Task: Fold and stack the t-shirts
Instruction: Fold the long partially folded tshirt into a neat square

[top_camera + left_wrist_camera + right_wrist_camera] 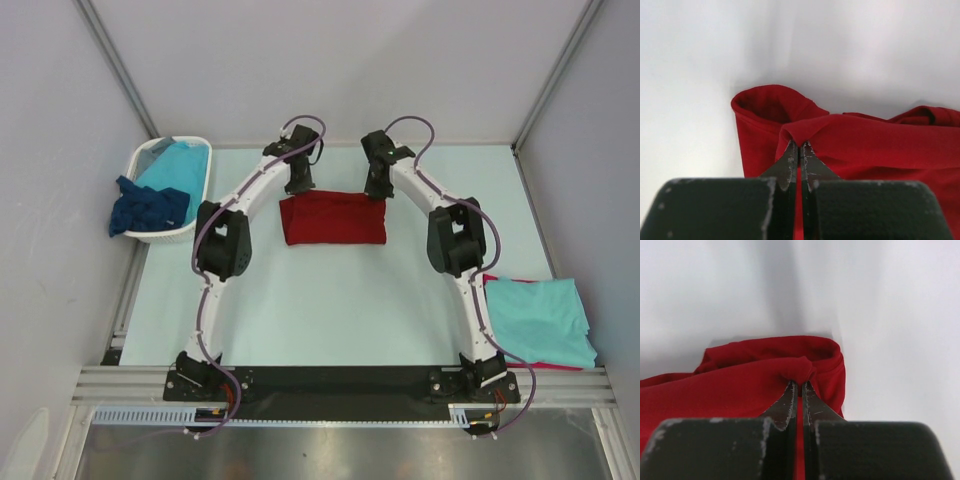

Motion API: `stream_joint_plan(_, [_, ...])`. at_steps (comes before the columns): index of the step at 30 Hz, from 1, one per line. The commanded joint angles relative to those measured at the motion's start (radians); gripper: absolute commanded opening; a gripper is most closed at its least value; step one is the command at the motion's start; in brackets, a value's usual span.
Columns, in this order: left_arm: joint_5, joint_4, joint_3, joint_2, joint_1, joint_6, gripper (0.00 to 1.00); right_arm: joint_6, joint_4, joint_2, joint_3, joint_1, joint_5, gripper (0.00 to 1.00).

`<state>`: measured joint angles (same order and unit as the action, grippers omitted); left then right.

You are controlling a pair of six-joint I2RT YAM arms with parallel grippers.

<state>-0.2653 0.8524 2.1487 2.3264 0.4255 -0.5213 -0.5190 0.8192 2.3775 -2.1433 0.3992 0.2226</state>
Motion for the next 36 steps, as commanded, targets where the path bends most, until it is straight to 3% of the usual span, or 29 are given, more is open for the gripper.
stream_joint_plan(1, [0.001, 0.022, 0.051, 0.033, -0.024, 0.024, 0.00, 0.017, 0.028, 0.037, -0.055, -0.014, 0.004, 0.00])
stream_joint_plan(6, [-0.005, 0.027, 0.046, 0.039, -0.027, 0.017, 0.00, 0.016, 0.031, 0.058, -0.067, -0.016, -0.011, 0.00])
stream_joint_plan(7, [-0.015, 0.039, 0.046, 0.025, -0.027, 0.001, 0.02, 0.007, 0.038, 0.055, -0.073, -0.014, -0.005, 0.15])
stream_joint_plan(9, [-0.066, 0.050, 0.040, -0.011, -0.025, -0.011, 0.13, 0.002, 0.055, 0.025, -0.061, -0.013, 0.038, 0.31])
stream_joint_plan(10, [-0.080, 0.040, 0.024, -0.036, -0.022, -0.017, 0.16, 0.002, 0.051, 0.003, -0.047, -0.010, 0.075, 0.49])
stream_joint_plan(11, [-0.106, 0.037, 0.019, -0.092, -0.021, -0.019, 0.25, 0.002, 0.031, -0.062, -0.006, -0.008, 0.084, 0.56])
stream_joint_plan(13, [-0.107, 0.033, 0.010, -0.145, -0.014, -0.020, 0.33, 0.007, 0.005, -0.124, 0.037, -0.003, 0.066, 0.66])
stream_joint_plan(20, [-0.101, -0.021, -0.177, -0.333, 0.045, -0.022, 0.35, 0.001, -0.048, -0.335, 0.290, 0.088, 0.080, 0.64])
stream_joint_plan(24, [-0.062, -0.130, -0.382, -0.392, 0.096, -0.022, 0.36, -0.010, -0.078, -0.379, 0.394, 0.159, 0.063, 0.65])
stream_joint_plan(27, [-0.013, -0.165, -0.446, -0.374, 0.122, -0.025, 0.35, -0.016, -0.098, -0.357, 0.436, 0.184, 0.040, 0.62])
stream_joint_plan(31, [0.001, -0.176, -0.452, -0.315, 0.148, -0.023, 0.33, -0.015, -0.143, -0.322, 0.465, 0.184, 0.024, 0.58])
stream_joint_plan(36, [-0.009, -0.193, -0.399, -0.266, 0.154, -0.008, 0.33, -0.012, -0.135, -0.258, 0.389, 0.184, 0.027, 0.57])
